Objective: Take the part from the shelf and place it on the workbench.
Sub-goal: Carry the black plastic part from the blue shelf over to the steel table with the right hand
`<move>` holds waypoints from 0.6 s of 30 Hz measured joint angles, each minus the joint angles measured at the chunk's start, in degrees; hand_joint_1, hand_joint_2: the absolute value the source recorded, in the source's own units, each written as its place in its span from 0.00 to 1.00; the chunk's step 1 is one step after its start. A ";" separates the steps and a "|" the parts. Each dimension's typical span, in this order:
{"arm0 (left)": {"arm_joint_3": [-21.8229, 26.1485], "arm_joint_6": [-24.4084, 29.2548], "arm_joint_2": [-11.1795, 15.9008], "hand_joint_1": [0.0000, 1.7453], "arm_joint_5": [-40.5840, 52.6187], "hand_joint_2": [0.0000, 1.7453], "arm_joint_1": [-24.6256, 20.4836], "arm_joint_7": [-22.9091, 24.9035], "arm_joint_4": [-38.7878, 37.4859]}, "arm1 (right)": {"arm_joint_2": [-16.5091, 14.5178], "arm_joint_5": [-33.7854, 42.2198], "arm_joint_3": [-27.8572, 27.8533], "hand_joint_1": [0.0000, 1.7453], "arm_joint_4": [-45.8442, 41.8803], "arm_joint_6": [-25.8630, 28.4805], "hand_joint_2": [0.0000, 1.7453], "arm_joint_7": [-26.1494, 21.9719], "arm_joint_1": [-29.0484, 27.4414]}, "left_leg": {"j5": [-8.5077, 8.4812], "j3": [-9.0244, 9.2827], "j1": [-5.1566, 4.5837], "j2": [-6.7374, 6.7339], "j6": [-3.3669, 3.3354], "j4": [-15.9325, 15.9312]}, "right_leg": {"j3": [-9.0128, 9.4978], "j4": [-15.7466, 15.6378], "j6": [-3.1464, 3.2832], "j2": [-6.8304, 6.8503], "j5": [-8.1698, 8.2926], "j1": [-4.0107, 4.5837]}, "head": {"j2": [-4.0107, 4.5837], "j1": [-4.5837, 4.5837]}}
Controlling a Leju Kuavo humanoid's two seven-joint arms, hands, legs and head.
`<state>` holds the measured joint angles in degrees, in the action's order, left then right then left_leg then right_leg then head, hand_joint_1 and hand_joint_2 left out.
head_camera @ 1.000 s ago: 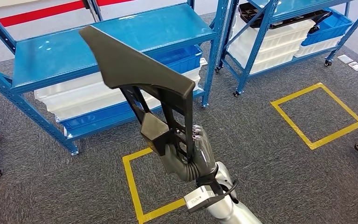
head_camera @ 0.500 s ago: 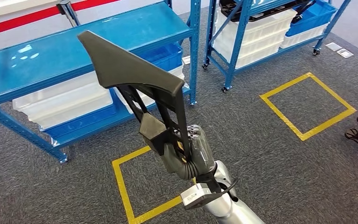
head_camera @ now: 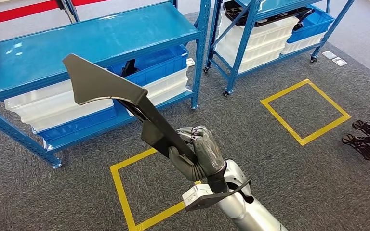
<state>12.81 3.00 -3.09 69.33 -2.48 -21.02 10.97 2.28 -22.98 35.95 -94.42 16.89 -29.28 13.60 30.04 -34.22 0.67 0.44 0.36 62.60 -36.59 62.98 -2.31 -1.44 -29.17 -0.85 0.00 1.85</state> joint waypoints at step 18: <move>3.22 2.40 1.74 0.00 -3.15 1.00 0.49 5.44 -0.04 | -0.90 2.37 0.44 1.00 2.09 -0.73 1.00 -1.66 3.30 | 6.07 -2.55 0.28 -1.52 1.86 8.45 | 0.24 -1.21 2.15 1.35 1.23 -0.17 | 0.00 -0.88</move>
<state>16.04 5.40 -1.35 66.17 -1.99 -15.57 10.93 1.38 -20.61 36.39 -92.32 16.16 -30.93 16.91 36.12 -36.77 0.95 -1.08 2.22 71.06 -36.35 61.77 -0.16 -0.08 -27.94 -1.02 0.00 0.96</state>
